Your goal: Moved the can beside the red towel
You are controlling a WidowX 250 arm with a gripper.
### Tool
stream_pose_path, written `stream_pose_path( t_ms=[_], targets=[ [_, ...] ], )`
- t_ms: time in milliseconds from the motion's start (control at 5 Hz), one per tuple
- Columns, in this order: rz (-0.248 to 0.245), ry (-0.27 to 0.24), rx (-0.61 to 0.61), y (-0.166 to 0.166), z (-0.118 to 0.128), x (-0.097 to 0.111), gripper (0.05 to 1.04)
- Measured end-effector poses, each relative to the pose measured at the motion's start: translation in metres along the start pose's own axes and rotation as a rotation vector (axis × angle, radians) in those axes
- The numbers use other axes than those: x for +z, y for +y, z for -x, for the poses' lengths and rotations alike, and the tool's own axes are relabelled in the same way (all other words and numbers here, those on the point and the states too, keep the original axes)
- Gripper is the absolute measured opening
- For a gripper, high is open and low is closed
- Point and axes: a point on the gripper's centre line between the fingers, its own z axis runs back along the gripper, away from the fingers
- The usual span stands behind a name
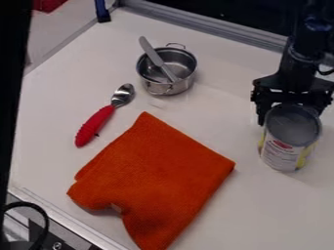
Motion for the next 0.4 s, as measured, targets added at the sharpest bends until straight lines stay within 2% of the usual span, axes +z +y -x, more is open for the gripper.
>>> stream_pose_path(
  t_ms=[200, 400],
  targets=[
    [-0.024, 0.033, -0.079, 0.002, 0.013, -0.005, 1.001],
    [-0.048, 0.031, -0.180, 0.006, 0.030, -0.006, 1.001]
  ],
)
